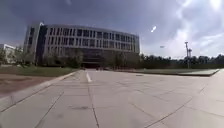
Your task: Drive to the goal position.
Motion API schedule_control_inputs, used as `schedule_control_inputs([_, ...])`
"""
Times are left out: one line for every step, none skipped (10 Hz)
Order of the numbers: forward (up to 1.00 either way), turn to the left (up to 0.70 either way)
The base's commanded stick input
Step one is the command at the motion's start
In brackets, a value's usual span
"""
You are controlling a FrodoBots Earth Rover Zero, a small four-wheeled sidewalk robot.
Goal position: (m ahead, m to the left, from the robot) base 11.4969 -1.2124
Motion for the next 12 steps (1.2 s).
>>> schedule_control_inputs([0.5,0.0])
schedule_control_inputs([0.5,0.0])
schedule_control_inputs([0.5,0.0])
schedule_control_inputs([0.5,0.0])
schedule_control_inputs([0.5,0.0])
schedule_control_inputs([0.5,0.0])
schedule_control_inputs([0.5,0.0])
schedule_control_inputs([0.5,0.0])
schedule_control_inputs([0.5,0.0])
schedule_control_inputs([0.5,0.0])
schedule_control_inputs([0.5,0.0])
schedule_control_inputs([0.5,0.0])
